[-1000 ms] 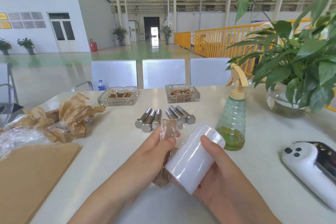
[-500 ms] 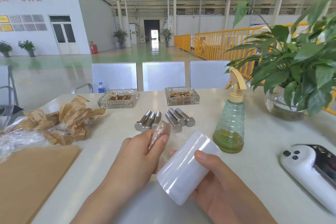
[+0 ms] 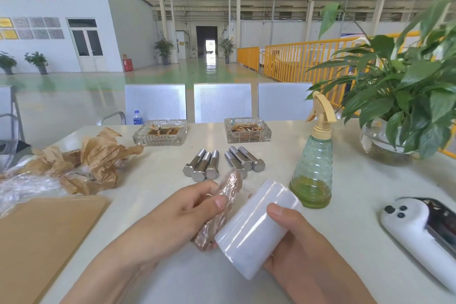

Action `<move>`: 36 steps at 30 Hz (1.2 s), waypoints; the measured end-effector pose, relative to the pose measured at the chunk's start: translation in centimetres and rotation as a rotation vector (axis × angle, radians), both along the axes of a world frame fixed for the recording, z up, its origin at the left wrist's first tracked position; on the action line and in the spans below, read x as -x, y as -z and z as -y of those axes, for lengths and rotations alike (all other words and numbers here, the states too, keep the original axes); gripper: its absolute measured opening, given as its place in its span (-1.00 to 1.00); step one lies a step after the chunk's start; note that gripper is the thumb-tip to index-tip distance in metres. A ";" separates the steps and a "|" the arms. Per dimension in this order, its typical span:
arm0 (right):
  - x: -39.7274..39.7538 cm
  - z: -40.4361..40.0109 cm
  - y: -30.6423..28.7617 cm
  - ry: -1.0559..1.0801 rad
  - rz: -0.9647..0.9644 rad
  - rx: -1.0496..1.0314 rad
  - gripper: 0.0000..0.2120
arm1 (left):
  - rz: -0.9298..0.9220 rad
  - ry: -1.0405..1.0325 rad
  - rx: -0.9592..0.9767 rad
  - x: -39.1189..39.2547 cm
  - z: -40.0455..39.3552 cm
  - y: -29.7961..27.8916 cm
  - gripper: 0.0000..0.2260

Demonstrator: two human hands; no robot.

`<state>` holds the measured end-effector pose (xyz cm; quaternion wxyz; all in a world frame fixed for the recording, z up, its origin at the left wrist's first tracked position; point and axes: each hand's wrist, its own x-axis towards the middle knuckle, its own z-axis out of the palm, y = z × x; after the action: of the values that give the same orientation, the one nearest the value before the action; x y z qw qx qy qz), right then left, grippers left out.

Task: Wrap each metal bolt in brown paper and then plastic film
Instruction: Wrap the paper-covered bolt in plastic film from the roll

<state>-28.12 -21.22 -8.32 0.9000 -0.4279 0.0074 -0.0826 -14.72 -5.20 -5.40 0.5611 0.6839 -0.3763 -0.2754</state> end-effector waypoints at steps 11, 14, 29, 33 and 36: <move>-0.1 0.0 -0.1 -0.065 0.040 -0.011 -0.34 | 0.774 -0.309 -0.127 -0.1 0.9 1.4 -0.96; -0.3 0.0 0.2 -0.028 0.006 -0.020 -0.31 | 0.714 -0.297 -0.196 -0.2 1.0 1.6 -0.81; 0.0 -0.3 -0.2 -0.091 -0.003 -0.198 -0.17 | 0.061 -0.071 0.103 0.8 0.9 0.6 -0.89; -0.1 -0.2 -0.2 -0.061 -0.058 -0.208 -0.19 | 0.190 -0.123 0.136 0.8 1.3 1.1 -0.84; 0.0 -0.1 -0.2 -0.072 -0.082 -0.225 -0.33 | 0.453 -0.246 0.037 0.0 1.0 1.6 -0.80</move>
<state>-28.16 -21.09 -8.09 0.9437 -0.3272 0.0380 -0.0312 -14.74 -6.15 -7.05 0.5043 0.7582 -0.4115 -0.0380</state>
